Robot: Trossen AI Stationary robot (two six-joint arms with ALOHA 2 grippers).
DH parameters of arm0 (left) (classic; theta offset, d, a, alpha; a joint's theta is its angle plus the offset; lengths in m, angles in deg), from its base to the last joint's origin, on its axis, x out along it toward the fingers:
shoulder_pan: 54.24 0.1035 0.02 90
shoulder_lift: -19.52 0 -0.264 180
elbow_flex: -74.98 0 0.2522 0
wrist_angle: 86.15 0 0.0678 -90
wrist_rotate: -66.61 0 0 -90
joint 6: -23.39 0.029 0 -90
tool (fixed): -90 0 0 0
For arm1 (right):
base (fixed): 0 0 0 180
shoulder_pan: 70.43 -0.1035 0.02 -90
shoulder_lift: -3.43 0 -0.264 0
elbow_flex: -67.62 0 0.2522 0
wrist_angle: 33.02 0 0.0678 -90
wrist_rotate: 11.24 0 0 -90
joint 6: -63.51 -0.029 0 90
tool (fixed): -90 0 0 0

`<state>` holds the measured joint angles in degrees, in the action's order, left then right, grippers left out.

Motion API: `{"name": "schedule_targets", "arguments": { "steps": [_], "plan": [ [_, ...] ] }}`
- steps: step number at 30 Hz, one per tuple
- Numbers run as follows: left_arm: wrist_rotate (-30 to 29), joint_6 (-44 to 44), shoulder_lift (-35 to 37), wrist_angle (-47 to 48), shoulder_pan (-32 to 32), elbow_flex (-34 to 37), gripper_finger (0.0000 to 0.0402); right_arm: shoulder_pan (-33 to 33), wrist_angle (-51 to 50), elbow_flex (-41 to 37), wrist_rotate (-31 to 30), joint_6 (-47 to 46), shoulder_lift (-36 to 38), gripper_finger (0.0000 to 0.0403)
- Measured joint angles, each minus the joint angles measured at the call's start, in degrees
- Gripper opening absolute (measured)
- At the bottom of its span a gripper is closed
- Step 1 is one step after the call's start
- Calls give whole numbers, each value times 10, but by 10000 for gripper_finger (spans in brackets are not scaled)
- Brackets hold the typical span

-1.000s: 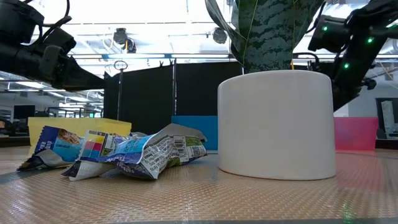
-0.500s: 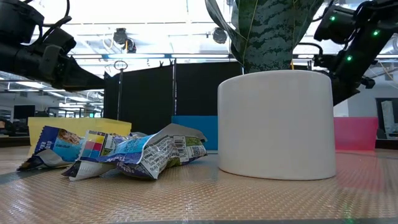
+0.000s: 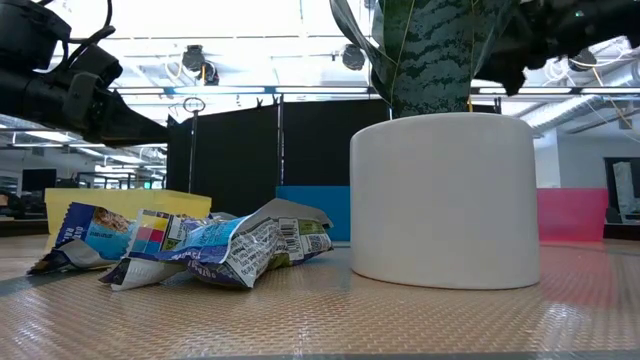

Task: Pick and place Granola Bars by type
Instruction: Put the red granola bar into the yellow bin

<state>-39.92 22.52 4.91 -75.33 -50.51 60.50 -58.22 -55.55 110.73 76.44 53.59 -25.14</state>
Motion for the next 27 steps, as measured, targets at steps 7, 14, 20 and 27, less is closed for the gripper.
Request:
{"name": "schedule_targets", "arguments": {
  "steps": [7, 14, 20, 27],
  "plan": [
    [0, -9, 0, 2, 0, 0, 173, -35, 14, -83, -82, 18, 103, 161],
    [0, -9, 0, 2, 0, 0, 173, -37, 48, -141, -85, 35, 193, 158],
    [0, -9, 0, 2, 0, 0, 173, -37, 120, -206, -97, 66, 260, 161],
    [0, -11, 0, 2, 0, 0, 173, -37, 112, -238, -96, 94, 283, 160]
  ]
}}
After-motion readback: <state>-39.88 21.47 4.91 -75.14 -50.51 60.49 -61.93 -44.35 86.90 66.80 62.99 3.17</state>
